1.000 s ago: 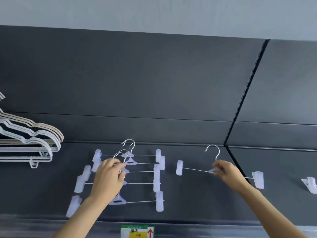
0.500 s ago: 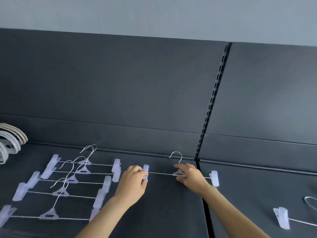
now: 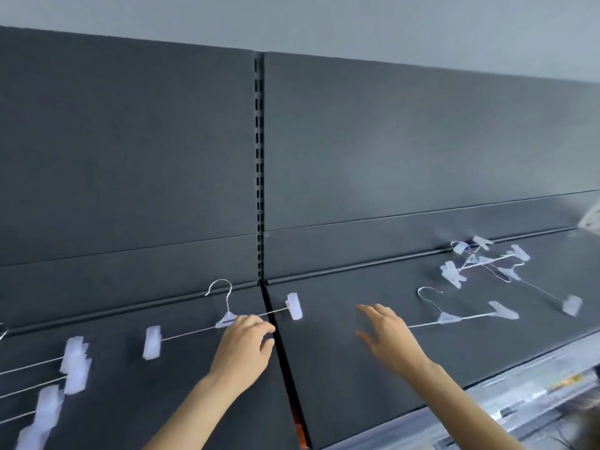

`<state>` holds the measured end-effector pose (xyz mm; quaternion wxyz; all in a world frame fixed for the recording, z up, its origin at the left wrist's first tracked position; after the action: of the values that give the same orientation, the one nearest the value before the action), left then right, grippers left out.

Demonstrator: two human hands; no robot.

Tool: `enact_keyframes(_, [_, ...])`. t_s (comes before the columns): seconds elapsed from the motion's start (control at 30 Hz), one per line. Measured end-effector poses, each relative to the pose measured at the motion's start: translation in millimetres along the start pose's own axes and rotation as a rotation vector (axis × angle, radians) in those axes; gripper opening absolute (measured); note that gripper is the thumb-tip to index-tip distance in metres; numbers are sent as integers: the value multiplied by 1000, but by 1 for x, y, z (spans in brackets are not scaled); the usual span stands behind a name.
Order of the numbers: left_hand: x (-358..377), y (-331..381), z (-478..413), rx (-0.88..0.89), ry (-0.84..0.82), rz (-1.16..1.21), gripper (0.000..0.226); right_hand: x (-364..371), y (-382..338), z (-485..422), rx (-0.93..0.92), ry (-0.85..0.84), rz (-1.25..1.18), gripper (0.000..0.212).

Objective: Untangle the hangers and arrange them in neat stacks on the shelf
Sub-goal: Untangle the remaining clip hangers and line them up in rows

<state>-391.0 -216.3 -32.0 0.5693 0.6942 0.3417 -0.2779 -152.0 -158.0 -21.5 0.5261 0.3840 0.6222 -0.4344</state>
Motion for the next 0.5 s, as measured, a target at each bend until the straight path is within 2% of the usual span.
enact_keyframes(0.23, [48,77,-43,123,-77,-32,29,-19,118,31,222,28,14,46])
enact_keyframes(0.5, [131,165,-91,114,-77,-18,30,-33,255,27,263,97,-72,42])
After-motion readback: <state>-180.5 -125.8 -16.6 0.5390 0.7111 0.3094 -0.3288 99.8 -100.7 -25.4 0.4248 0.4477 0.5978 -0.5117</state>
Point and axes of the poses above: each hand's wrist, its own z-axis away from the middle knuckle, its own x-axis out of the palm, y = z × x, the point moved 4 cm from there along -z, towards the middle knuckle, and after that the axes turned 10 degrees about z, right-handed, at the moved point
